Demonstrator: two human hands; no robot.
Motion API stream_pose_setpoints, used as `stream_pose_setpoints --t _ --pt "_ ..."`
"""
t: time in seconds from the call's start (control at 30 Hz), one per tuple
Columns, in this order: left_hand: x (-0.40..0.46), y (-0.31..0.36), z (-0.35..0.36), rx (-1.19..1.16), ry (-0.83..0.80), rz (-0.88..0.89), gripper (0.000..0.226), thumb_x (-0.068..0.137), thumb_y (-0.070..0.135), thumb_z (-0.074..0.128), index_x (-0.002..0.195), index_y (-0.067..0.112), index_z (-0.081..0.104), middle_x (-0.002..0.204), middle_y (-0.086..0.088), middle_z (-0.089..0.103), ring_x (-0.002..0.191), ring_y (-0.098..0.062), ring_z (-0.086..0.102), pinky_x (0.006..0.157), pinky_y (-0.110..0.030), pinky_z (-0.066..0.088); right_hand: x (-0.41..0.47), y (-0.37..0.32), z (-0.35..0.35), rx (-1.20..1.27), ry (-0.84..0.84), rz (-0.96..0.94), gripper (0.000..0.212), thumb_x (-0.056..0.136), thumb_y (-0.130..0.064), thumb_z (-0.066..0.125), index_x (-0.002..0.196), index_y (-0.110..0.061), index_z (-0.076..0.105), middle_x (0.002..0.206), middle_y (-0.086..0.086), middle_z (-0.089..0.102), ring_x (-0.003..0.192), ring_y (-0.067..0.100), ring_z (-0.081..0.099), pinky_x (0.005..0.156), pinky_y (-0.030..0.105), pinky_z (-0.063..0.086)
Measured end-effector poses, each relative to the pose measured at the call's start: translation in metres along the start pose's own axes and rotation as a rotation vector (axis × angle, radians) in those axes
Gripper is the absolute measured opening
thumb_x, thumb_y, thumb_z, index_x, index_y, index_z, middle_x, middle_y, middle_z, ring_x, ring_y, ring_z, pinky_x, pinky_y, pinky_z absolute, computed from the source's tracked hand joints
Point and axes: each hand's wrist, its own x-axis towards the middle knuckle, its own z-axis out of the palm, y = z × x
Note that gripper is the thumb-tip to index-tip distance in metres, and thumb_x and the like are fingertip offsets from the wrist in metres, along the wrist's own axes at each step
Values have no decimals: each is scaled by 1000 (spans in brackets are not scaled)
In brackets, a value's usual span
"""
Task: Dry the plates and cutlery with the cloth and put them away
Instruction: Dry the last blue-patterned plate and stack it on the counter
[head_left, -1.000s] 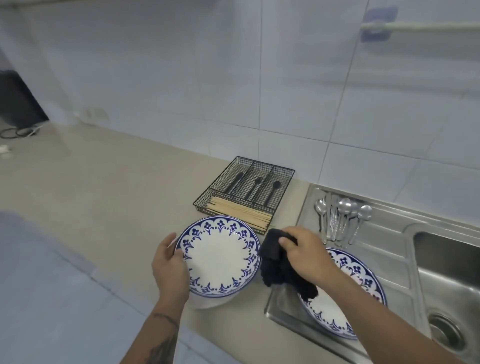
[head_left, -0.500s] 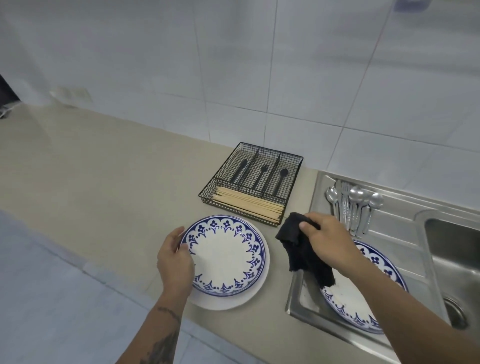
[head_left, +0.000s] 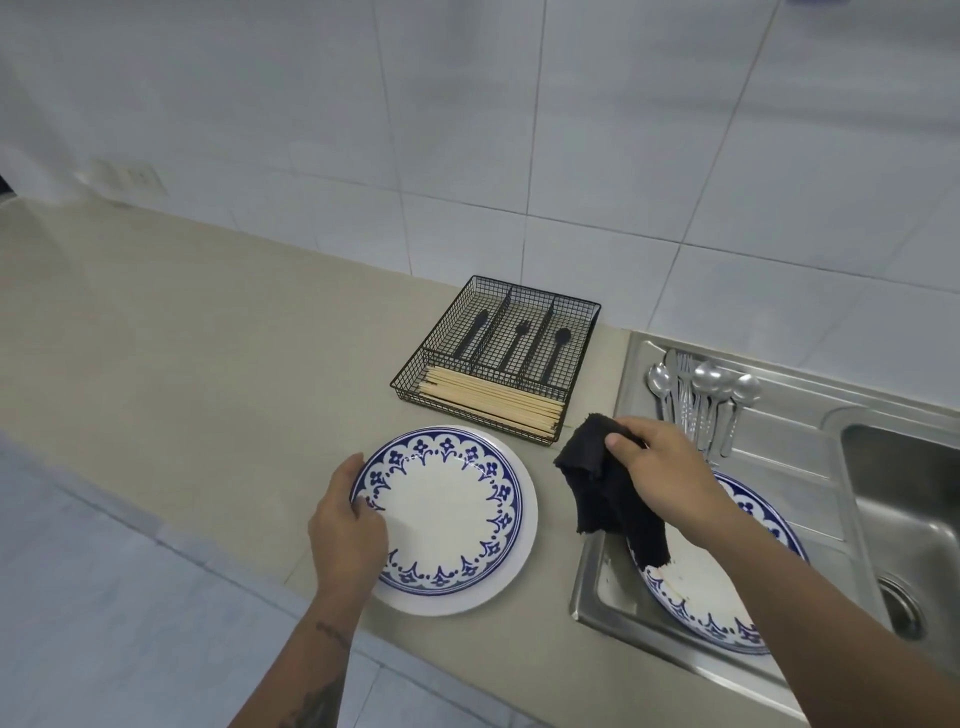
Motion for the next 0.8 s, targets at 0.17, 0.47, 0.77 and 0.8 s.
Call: stream_pose_setpoints --t 0.17,0.47,0.77,0.8 --pt "1 9 1 91 -3 114 52 94 2 48 140 25 55 136 -2 61 124 -26 56 105 -49 48 -6 7 -20 2 43 -3 22 100 -23 53 86 -29 68 80 -6 69 77 13 65 61 28 42" --pt "-63 87 103 -35 -348 390 39 96 8 56 127 32 61 115 25 61 108 6 57 94 -26 49 -23 40 -82 2 172 38 19 100 -25 52 95 -26 70 87 -5 70 82 14 64 69 32 48" --pt "-136 79 189 117 -553 233 57 88 22 70 141 28 48 129 11 58 117 -13 57 100 -38 51 -53 106 -148 0 209 117 20 97 -22 55 83 -24 69 78 -3 70 78 19 66 77 41 53" --pt "-140 79 193 138 -540 232 58 88 20 70 140 29 48 127 12 58 117 -12 56 100 -36 50 -55 113 -155 8 208 127 20 97 -22 55 83 -23 70 78 -4 70 78 19 66 78 42 54"
